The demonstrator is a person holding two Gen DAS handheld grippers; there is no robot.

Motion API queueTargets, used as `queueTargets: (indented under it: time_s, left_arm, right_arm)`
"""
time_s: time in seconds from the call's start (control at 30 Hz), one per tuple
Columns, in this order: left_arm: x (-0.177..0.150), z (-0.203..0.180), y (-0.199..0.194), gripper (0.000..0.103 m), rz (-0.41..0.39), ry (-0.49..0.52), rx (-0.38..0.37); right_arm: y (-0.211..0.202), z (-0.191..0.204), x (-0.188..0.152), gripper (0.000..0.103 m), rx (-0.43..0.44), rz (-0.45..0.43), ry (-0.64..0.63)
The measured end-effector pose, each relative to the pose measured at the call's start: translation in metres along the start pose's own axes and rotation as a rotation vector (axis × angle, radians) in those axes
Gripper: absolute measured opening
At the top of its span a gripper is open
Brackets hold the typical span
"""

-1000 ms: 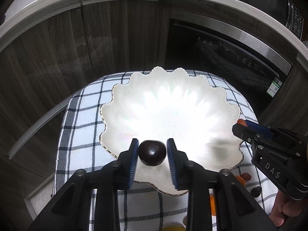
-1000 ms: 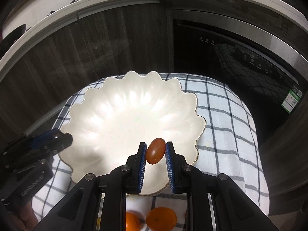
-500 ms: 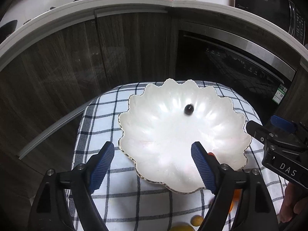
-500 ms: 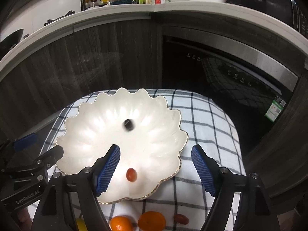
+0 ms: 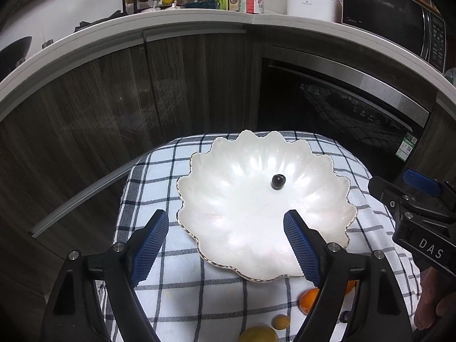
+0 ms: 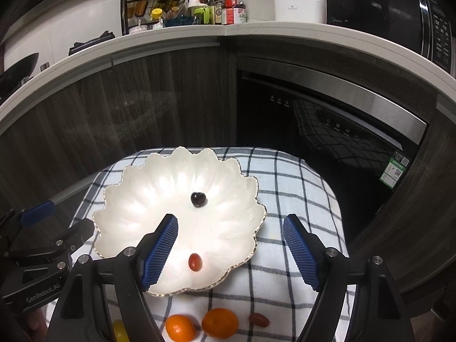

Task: Organize fruits
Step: 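Withdraw both open tools from the bowl back toward the loose fruits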

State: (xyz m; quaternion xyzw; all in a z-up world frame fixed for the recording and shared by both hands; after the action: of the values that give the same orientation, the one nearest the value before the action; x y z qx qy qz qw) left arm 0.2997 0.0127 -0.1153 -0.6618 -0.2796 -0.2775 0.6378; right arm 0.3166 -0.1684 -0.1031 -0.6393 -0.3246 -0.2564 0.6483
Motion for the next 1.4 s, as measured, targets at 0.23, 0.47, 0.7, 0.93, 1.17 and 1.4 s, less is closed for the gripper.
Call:
queueTargets:
  time_s: [0.23, 0.47, 0.7, 0.93, 1.17, 1.4]
  left_arm:
    - [-0.004, -0.003, -0.010, 0.083, -0.004, -0.003, 0.003]
    - [-0.014, -0.006, -0.019, 0.083, 0.000, -0.003, -0.003]
    - [-0.024, -0.010, -0.025, 0.083, -0.001, 0.011, 0.002]
    - [-0.036, -0.017, -0.030, 0.083, -0.003, 0.034, 0.007]
    - [-0.050, -0.022, -0.037, 0.083, -0.003, 0.056, 0.000]
    - [-0.064, -0.026, -0.041, 0.083, 0.004, 0.060, -0.001]
  right_arm:
    - [-0.012, -0.003, -0.004, 0.077, -0.011, -0.011, 0.003]
    - [-0.022, -0.007, -0.013, 0.077, -0.024, -0.018, -0.010]
    - [-0.027, -0.012, -0.024, 0.077, -0.023, -0.008, -0.005]
    - [-0.032, -0.016, -0.036, 0.077, -0.023, 0.001, -0.002]
    - [-0.036, -0.020, -0.050, 0.077, -0.018, 0.011, 0.005]
    - [-0.041, -0.020, -0.065, 0.077, -0.013, 0.022, 0.000]
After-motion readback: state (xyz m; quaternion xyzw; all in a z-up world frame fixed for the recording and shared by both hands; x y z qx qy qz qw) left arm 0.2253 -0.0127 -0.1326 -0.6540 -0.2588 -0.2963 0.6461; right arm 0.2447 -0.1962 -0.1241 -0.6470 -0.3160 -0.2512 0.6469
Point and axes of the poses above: each gripper's, at about its wrist camera, not at the fingertips, and y roughly the way its jaws point, z to its left, x to its top, the point moved 4 cm from there along y, roughly the way its jaws point, and after that the axes turned 3 degrees about -y, right-handed, at the moved point
